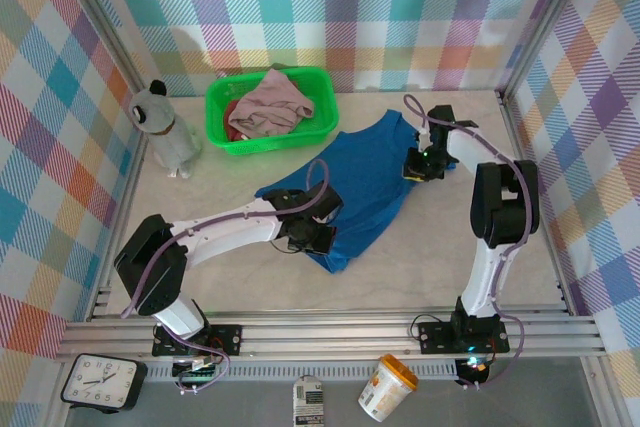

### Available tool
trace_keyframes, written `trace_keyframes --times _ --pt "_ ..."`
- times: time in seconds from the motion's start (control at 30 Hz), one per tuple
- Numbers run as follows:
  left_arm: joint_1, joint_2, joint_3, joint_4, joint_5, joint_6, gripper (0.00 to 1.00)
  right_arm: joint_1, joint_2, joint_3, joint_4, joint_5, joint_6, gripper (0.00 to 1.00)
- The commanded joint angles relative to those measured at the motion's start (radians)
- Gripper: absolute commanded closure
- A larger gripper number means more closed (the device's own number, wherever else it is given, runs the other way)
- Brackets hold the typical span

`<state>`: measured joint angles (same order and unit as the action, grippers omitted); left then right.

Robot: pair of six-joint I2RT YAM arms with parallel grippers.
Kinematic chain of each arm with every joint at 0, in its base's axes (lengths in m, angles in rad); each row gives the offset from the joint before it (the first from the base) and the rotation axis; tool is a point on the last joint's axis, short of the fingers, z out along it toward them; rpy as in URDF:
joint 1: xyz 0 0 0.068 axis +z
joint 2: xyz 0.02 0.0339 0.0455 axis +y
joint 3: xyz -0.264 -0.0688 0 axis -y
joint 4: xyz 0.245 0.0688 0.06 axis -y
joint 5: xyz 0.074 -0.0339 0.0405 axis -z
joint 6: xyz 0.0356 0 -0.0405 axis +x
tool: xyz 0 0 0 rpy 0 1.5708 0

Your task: Fold and stack the tank tops

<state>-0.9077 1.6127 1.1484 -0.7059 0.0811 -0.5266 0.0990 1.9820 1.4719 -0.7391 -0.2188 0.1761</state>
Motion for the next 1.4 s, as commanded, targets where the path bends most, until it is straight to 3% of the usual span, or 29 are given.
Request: trace_keyframes --times 0.0,0.2,0.47,0.73,0.87,1.37 --pt "0.032 -0.007 -0.01 -0.027 -0.03 0.028 1.0 0.011 0.04 0.043 -0.034 -0.067 0.027 0.83" --pt "0.072 0.002 -0.016 -0.03 -0.061 0.054 1.0 0.014 0.067 0.051 -0.013 -0.109 0.05 0.81" --pt "0.121 0.062 -0.012 -0.04 -0.128 0.075 1.0 0.013 0.044 0.045 0.069 -0.196 0.071 0.69" --pt "0.125 0.12 0.013 -0.073 -0.209 0.066 1.0 0.005 -0.117 -0.034 -0.001 -0.044 -0.032 0.61" --pt "0.128 0.132 0.017 -0.07 -0.213 0.066 1.0 0.004 -0.168 -0.128 -0.01 -0.035 -0.074 0.6" --pt "0.128 0.13 0.046 -0.093 -0.193 0.076 1.0 0.018 -0.016 -0.093 0.065 -0.057 -0.11 0.59"
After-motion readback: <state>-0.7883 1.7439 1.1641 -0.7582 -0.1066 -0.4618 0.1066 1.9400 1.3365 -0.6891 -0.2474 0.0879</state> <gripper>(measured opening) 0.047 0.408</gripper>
